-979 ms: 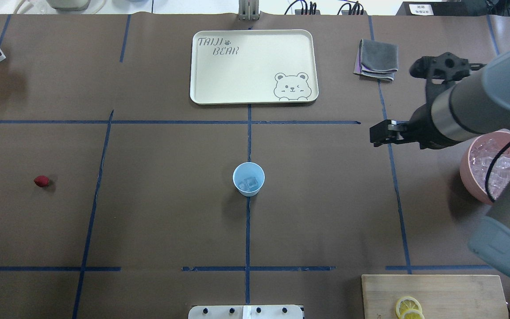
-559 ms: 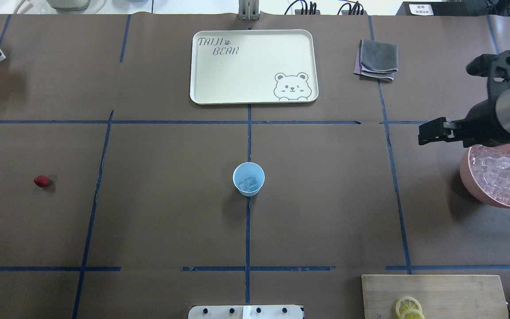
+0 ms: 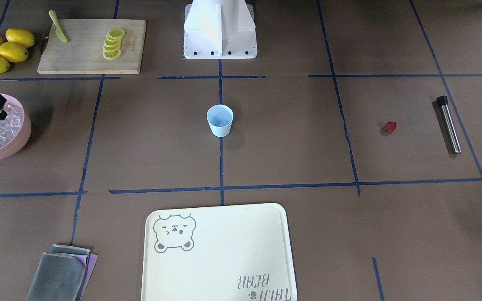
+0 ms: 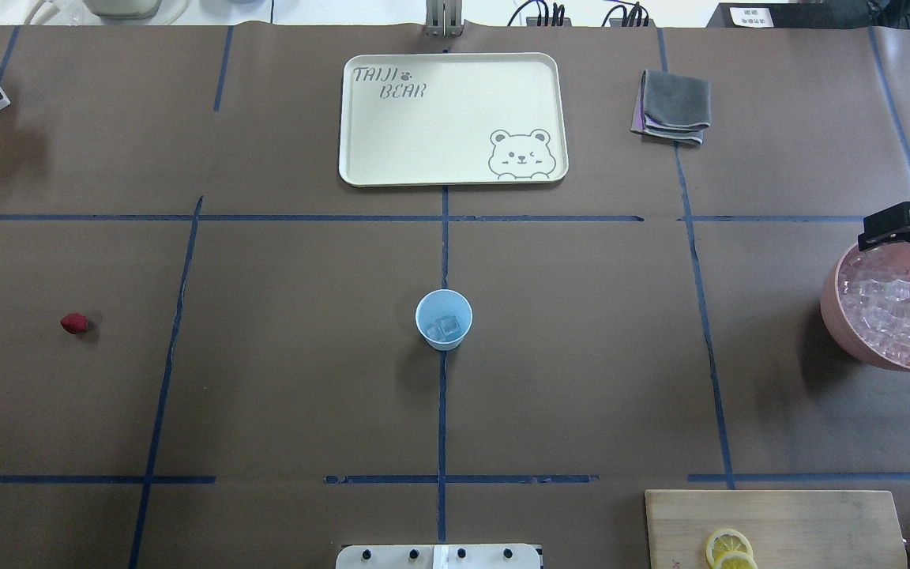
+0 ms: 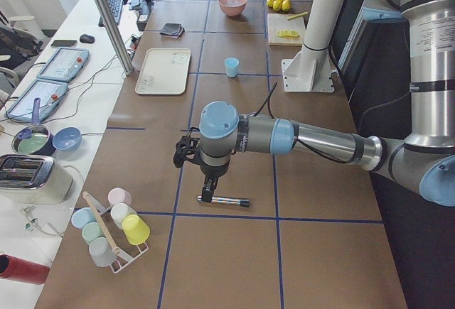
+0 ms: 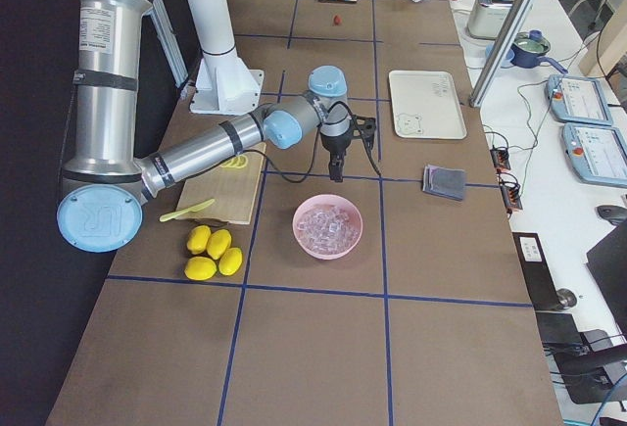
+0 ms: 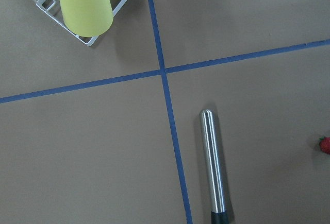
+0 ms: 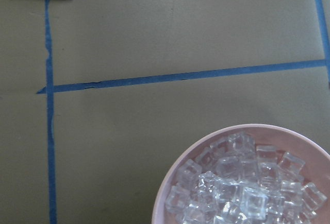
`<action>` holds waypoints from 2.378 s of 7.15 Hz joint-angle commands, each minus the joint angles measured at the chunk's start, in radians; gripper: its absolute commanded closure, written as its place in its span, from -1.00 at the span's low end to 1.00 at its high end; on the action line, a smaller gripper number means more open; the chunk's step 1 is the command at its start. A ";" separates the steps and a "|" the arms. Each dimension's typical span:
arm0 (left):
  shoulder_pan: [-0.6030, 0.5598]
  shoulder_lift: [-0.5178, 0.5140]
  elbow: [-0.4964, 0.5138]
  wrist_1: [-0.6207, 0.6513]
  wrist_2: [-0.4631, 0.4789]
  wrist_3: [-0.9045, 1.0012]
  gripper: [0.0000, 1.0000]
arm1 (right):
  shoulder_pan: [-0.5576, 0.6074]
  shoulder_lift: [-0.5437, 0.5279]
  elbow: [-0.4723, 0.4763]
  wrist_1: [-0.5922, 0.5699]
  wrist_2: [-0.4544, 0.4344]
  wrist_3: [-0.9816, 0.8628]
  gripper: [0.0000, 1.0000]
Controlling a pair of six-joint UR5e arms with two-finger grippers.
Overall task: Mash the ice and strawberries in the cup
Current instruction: 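Move the right gripper back to the pink bowl of ice, then lower the right gripper into the bowl and grasp a third ice cube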
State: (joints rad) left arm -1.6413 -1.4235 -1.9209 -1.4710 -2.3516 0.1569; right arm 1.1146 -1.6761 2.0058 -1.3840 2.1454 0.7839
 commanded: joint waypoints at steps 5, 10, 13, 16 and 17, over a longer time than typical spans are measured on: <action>0.000 -0.002 -0.006 0.000 0.000 0.000 -1.00 | 0.002 0.012 -0.165 0.008 -0.001 -0.006 -0.96; 0.000 -0.002 -0.010 0.000 0.000 0.000 -1.00 | -0.028 0.021 -0.206 0.008 0.004 -0.011 -0.65; 0.000 -0.002 -0.015 0.000 0.000 0.000 -1.00 | -0.038 0.019 -0.214 0.008 0.004 -0.011 -0.55; 0.000 -0.002 -0.020 0.000 0.000 0.000 -1.00 | -0.041 0.019 -0.223 0.008 0.005 -0.011 -0.47; 0.000 -0.002 -0.020 0.000 0.000 0.000 -1.00 | -0.041 0.021 -0.222 0.008 0.005 -0.011 -0.47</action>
State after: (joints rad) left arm -1.6414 -1.4251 -1.9397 -1.4711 -2.3516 0.1565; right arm 1.0745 -1.6564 1.7839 -1.3760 2.1501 0.7728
